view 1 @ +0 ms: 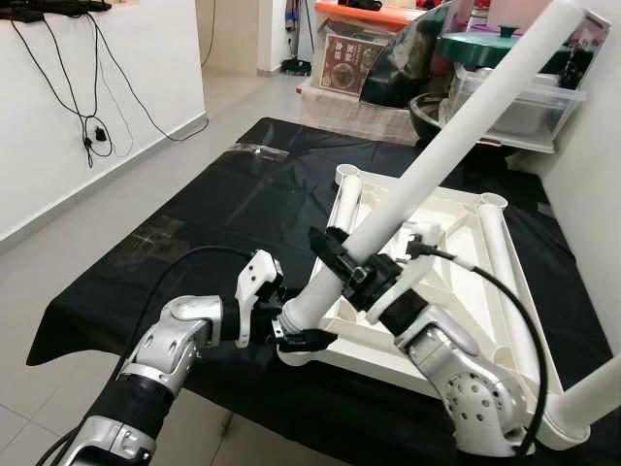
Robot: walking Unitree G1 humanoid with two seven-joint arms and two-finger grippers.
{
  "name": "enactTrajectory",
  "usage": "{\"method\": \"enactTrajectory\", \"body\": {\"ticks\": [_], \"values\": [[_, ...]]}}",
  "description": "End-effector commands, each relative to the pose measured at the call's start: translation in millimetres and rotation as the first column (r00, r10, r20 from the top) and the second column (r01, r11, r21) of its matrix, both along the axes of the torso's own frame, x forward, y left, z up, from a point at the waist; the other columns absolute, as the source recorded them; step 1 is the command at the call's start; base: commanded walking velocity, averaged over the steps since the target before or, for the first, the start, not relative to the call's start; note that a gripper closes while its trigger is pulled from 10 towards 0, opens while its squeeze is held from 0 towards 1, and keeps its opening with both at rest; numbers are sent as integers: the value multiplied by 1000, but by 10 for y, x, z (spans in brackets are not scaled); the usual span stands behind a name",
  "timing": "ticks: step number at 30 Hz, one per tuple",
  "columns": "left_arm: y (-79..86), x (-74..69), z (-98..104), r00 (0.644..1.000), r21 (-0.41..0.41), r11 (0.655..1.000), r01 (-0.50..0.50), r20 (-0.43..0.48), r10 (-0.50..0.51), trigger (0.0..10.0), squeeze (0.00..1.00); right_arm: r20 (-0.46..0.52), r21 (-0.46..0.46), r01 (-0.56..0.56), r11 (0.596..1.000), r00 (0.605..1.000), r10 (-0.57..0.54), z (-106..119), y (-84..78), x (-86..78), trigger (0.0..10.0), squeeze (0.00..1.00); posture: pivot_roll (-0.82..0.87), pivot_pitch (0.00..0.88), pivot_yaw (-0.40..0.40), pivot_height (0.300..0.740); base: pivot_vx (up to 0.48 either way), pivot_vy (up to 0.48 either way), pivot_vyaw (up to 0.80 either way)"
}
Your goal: Building children table
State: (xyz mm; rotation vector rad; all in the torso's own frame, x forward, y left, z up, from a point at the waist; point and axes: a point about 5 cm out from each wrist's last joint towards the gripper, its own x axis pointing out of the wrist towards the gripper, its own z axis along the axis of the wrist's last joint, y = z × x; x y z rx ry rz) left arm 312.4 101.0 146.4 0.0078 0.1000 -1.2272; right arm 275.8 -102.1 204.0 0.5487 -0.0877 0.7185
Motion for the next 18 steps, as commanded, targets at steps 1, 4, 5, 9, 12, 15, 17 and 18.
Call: {"method": "enactTrajectory", "body": {"ticks": [1, 4, 5, 9, 12, 15, 17, 18], "values": [[54, 24, 101, 1000, -55, 998, -25, -3, 25, 10000, 1000, 29, -52, 24, 998, 999, -22, 27, -127, 28, 0, 0, 132, 0, -101, 740, 0, 0, 0], [99, -19, 116, 1000, -74, 997, -12, -25, 10, 10000, 1000, 51, -112, 64, 992, 997, -58, 39, -285, 69, 0, 0, 135, 0, -104, 740, 0, 0, 0], [99, -19, 116, 1000, -74, 997, -12, -25, 10, 10000, 1000, 51, -112, 64, 992, 997, -58, 39, -285, 69, 0, 0, 135, 0, -104, 740, 0, 0, 0], [172, -267, -69, 993, 38, 995, 97, -69, -94, 10000, 0, 159, -278, 282, 918, 956, -246, 252, -946, 260, 0, 0, 138, 0, -109, 740, 0, 0, 0], [173, -294, -113, 992, 54, 993, 102, -77, -98, 10000, 0, 201, -296, 335, 895, 937, -285, 377, -1104, 307, 0, 0, 136, 0, -110, 740, 0, 0, 0], [175, -249, -119, 996, 47, 997, 54, -73, -50, 10000, 0, 288, -289, 420, 860, 895, -341, 663, -1341, 364, 0, 0, 138, 0, -111, 740, 0, 0, 0], [182, -230, -120, 997, 46, 998, 36, -73, -32, 10000, 0, 306, -266, 433, 861, 885, -351, 748, -1388, 364, 0, 0, 140, 0, -111, 740, 0, 0, 0], [187, -219, -121, 997, 46, 999, 25, -74, -21, 10000, 0, 316, -250, 439, 863, 879, -356, 801, -1415, 361, 0, 0, 140, 0, -111, 740, 0, 0, 0]]}}
